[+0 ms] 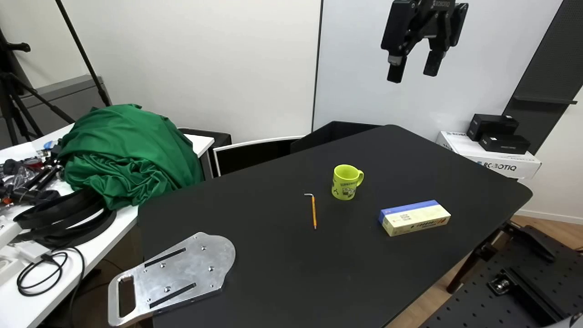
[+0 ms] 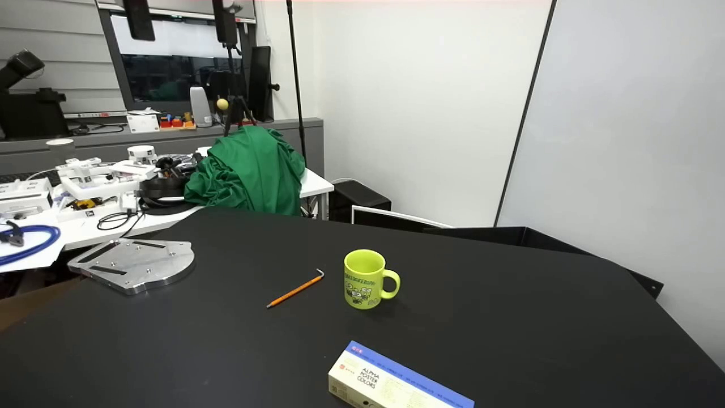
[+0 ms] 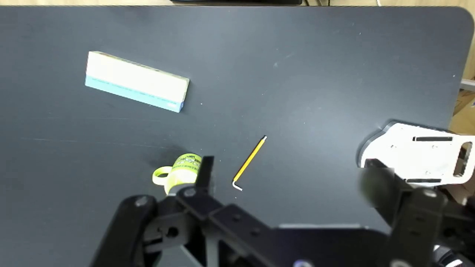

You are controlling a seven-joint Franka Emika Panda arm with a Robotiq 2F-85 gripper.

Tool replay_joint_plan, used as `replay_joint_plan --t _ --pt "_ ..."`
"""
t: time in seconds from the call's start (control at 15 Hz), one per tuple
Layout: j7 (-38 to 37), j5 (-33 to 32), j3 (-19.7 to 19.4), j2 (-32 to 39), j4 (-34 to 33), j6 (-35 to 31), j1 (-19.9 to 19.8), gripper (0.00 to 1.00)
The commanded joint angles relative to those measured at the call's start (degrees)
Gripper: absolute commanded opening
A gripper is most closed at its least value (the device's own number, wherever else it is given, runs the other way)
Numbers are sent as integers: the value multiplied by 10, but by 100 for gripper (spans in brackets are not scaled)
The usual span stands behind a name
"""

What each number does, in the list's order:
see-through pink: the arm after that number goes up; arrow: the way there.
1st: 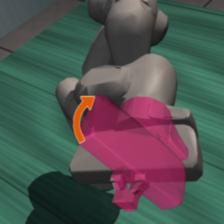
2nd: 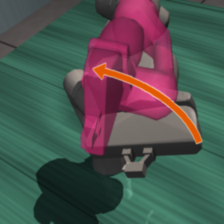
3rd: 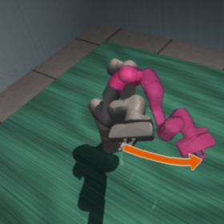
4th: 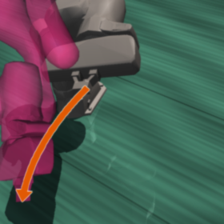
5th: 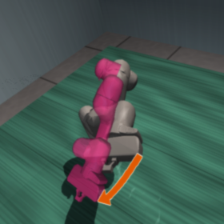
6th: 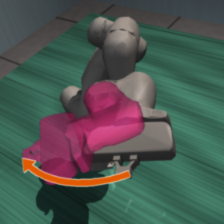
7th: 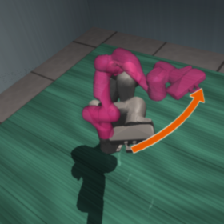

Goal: Put the orange object on the table into the mug

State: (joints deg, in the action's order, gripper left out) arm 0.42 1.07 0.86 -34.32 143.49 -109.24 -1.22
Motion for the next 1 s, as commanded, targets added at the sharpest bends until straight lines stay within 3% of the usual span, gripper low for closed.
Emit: replay_joint_plan --t 0.0,0.2,0.47,0.67,0.93 --pt "-13 -6 -7 59 -35 -24 -6 100" --pt "-35 -21 -8 132 -75 -59 -25 100" --pt "-123 -60 -1 258 -156 -101 -52 100" --pt "-224 -63 -2 339 -221 -110 -45 100" --pt "-350 -33 -5 408 -260 -120 -14 100"
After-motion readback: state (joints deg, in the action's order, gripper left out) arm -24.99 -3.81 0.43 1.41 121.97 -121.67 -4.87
